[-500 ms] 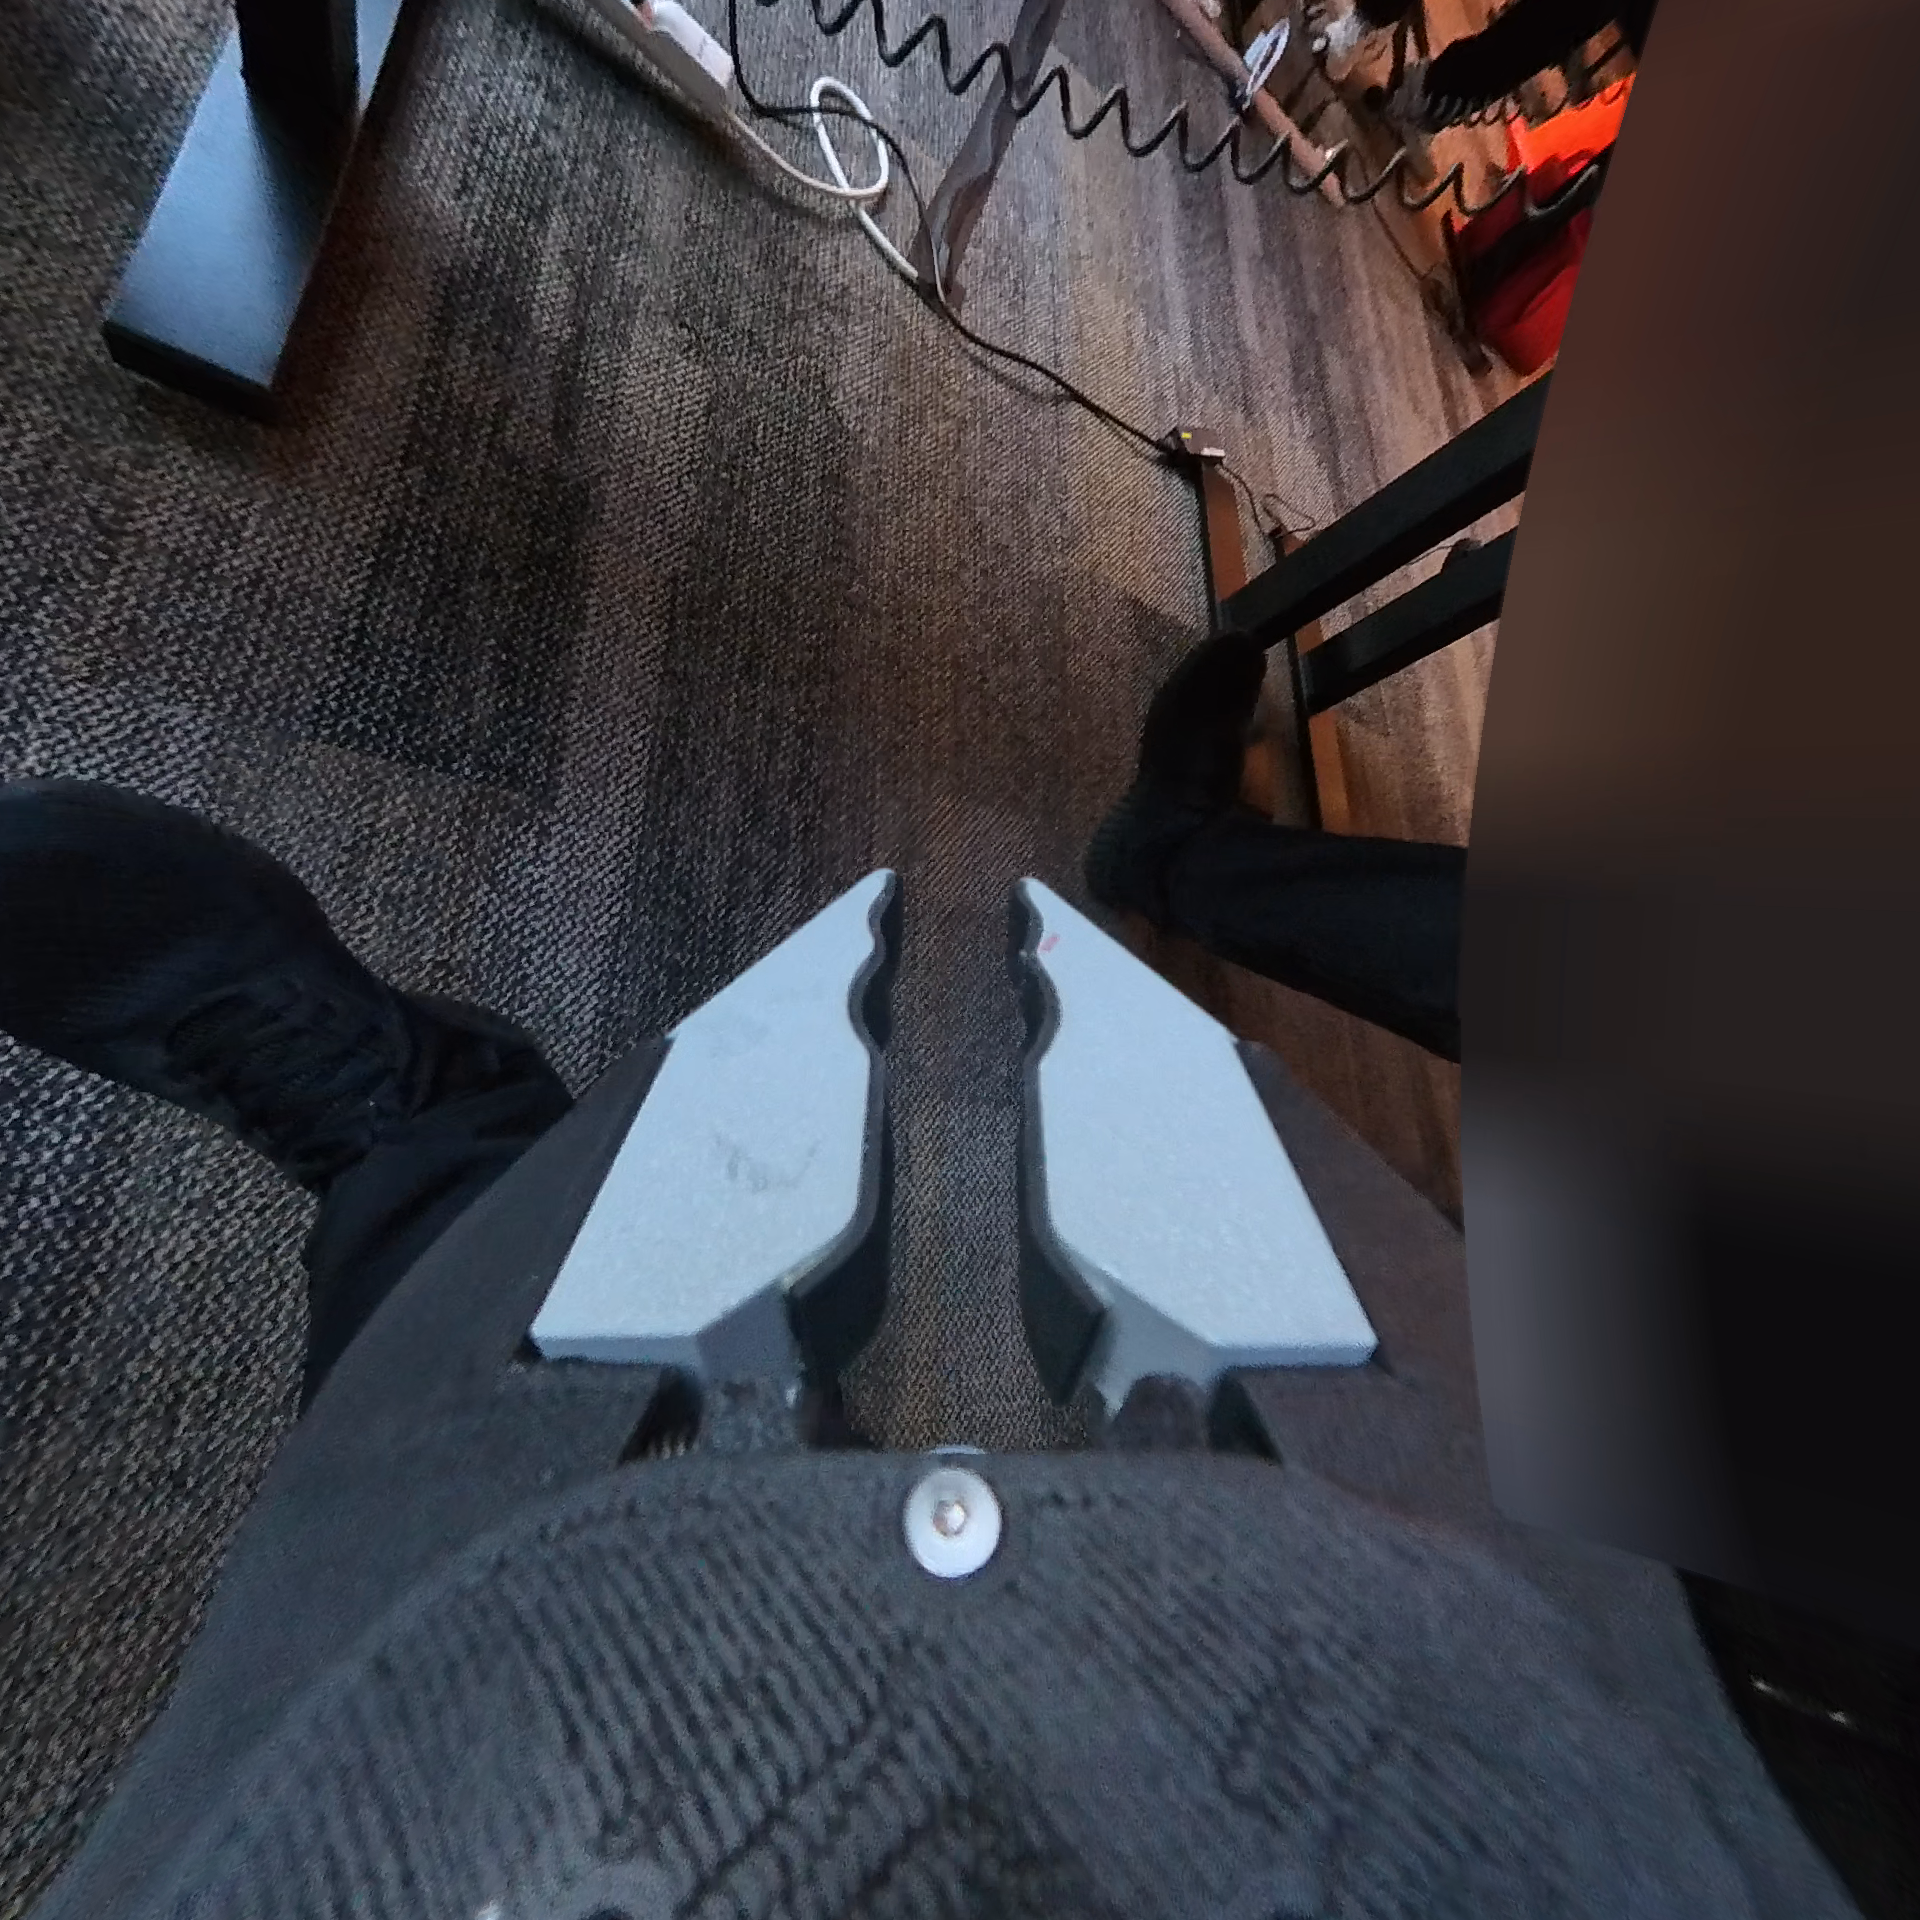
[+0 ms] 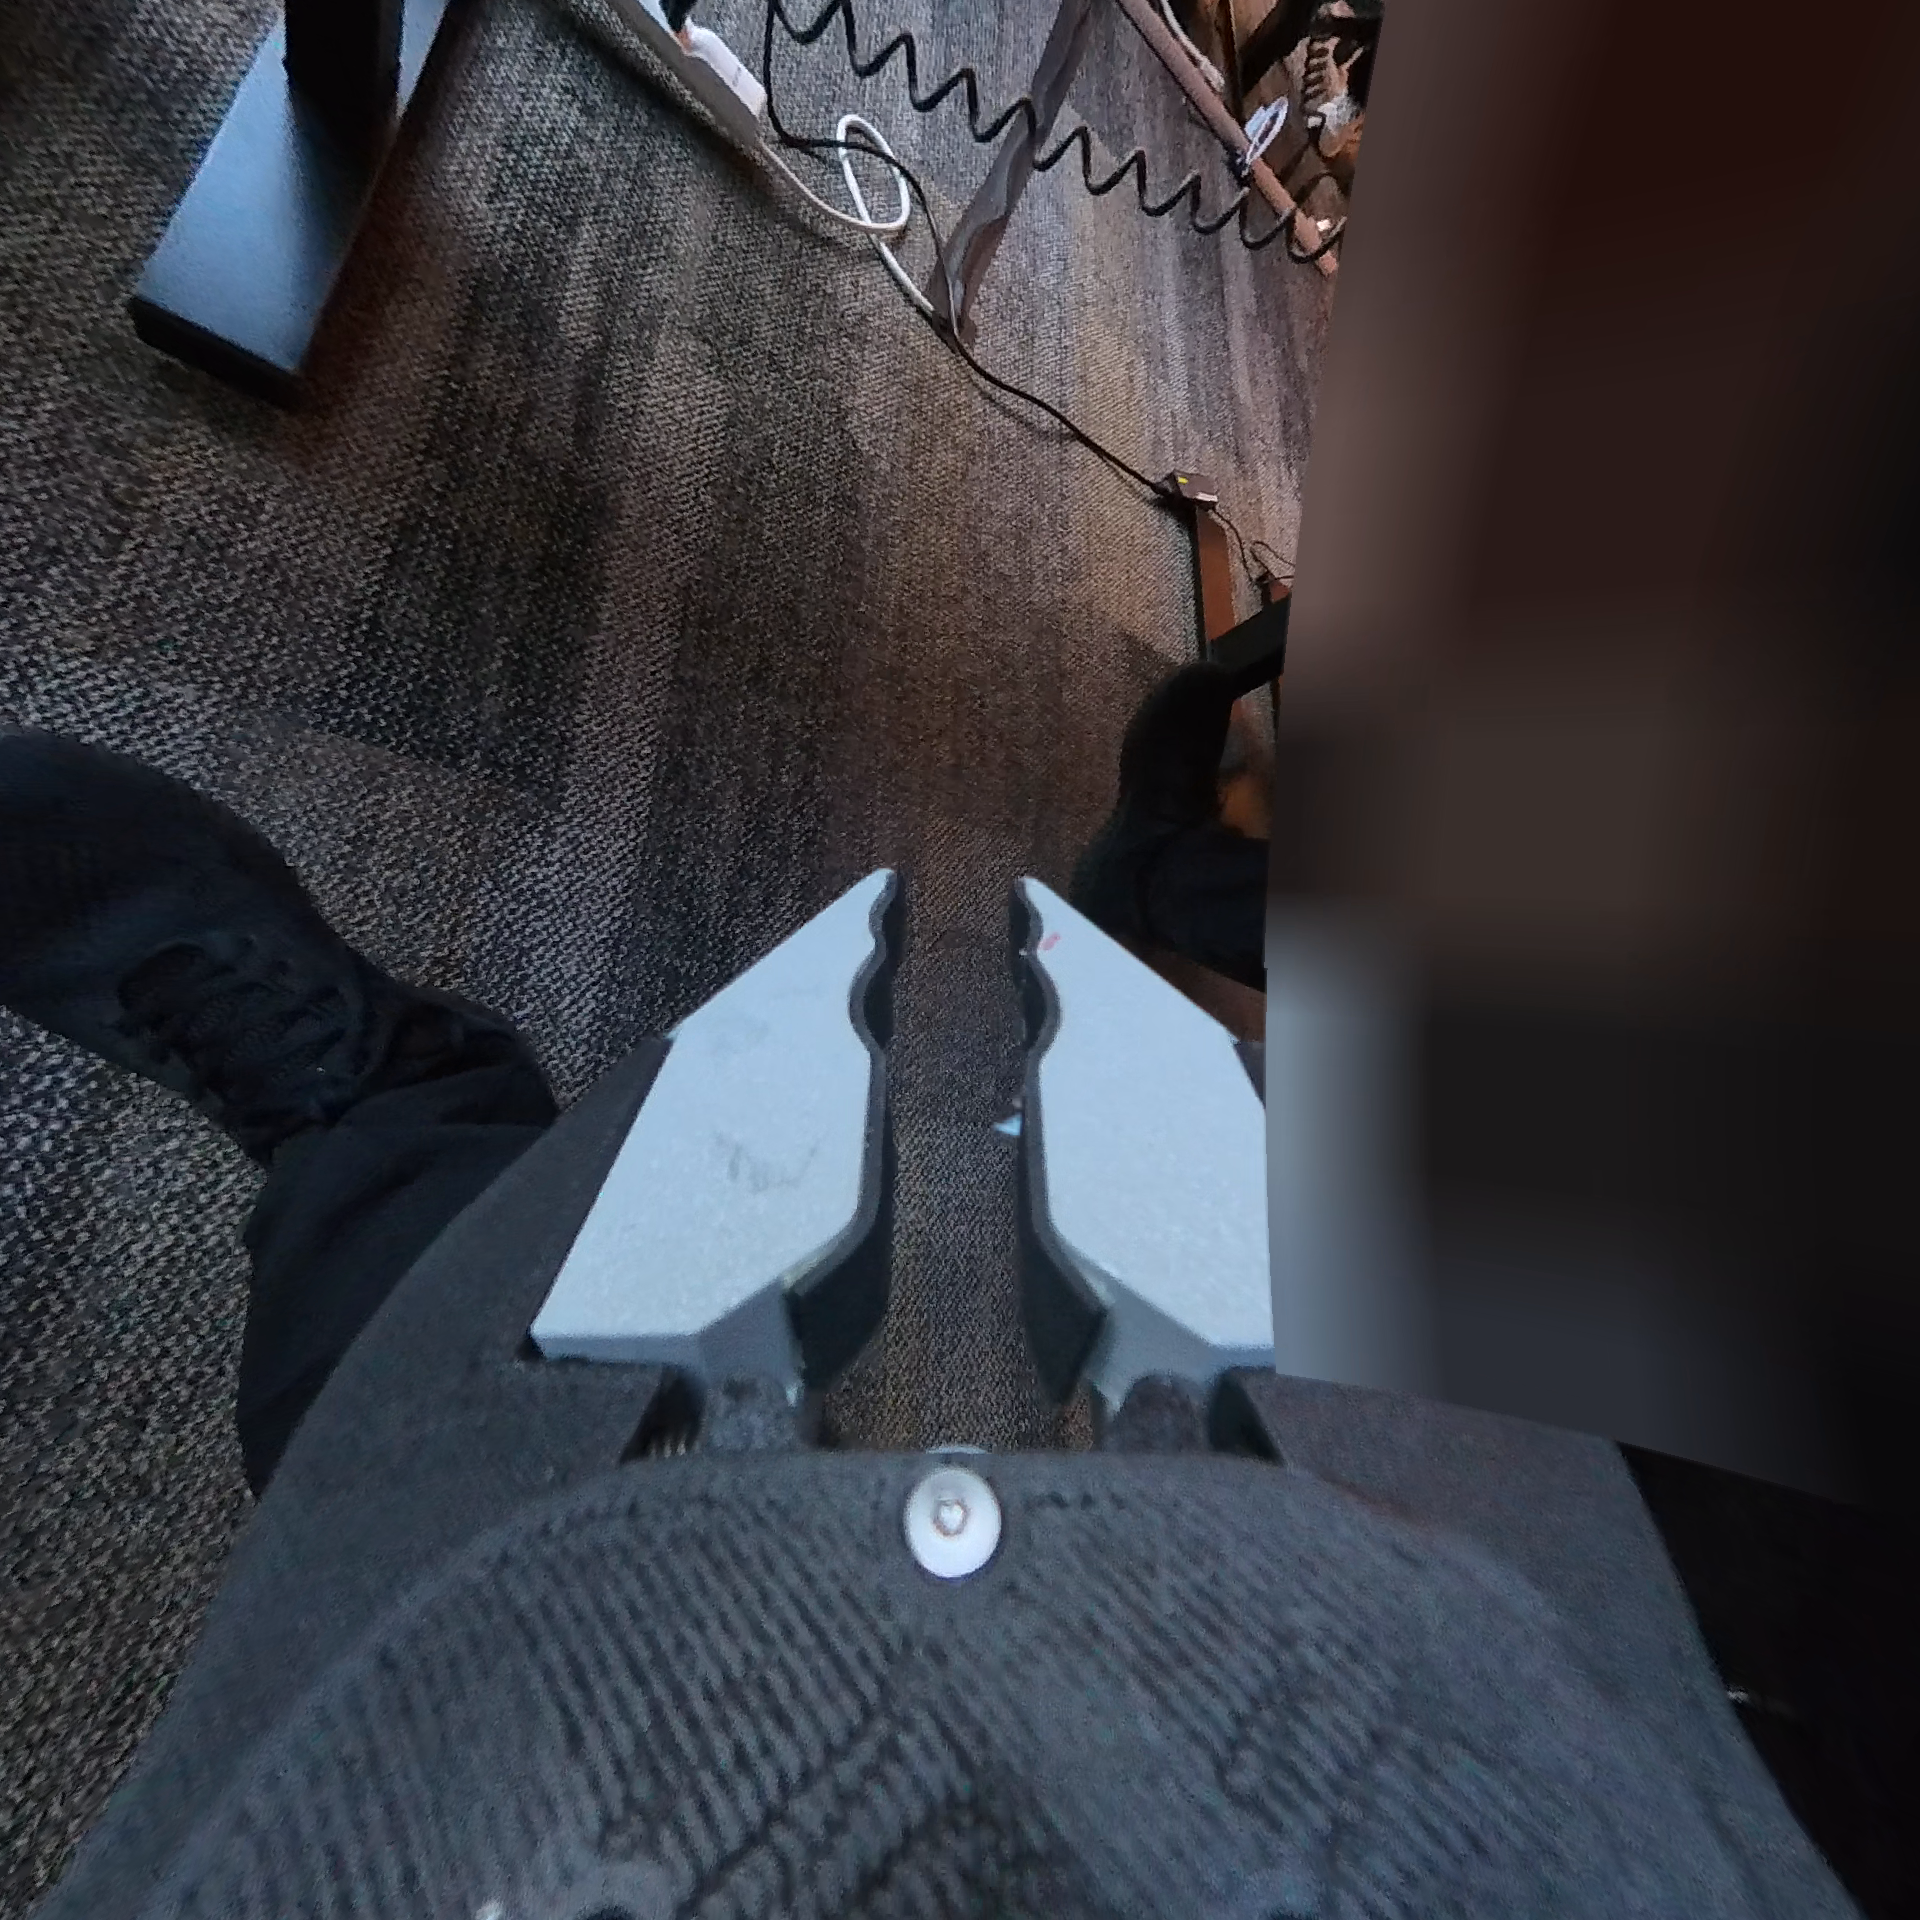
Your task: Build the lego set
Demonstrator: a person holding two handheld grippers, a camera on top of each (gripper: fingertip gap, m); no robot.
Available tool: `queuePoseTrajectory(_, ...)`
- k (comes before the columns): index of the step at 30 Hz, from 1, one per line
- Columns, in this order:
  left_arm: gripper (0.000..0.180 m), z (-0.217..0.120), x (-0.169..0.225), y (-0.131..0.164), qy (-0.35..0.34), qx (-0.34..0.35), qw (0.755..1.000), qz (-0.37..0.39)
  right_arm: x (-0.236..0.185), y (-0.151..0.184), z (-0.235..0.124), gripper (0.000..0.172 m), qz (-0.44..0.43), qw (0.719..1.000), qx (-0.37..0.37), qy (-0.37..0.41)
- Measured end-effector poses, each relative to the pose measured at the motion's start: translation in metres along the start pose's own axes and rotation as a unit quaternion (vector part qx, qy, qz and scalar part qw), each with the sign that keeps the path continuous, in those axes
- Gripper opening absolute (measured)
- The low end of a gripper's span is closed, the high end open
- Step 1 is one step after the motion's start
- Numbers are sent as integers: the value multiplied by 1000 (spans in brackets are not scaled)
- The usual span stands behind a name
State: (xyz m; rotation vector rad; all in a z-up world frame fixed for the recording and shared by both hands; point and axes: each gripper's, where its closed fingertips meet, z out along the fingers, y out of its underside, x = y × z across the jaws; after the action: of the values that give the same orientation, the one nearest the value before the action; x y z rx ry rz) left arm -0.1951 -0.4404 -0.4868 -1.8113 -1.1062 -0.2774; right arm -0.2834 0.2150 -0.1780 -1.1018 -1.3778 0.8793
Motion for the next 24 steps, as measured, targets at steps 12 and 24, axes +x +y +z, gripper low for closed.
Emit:
queuePoseTrajectory(12, 16, -19, -19, -28, -36, 45, 998, -8, 15, -3, -9, 43, 43, 999, 16, 20)
queuePoseTrajectory(24, 15, -7, -46, -70, -110, 35, 993, 18, 19, 3, -8, 44, 49, 999, 14, 20)
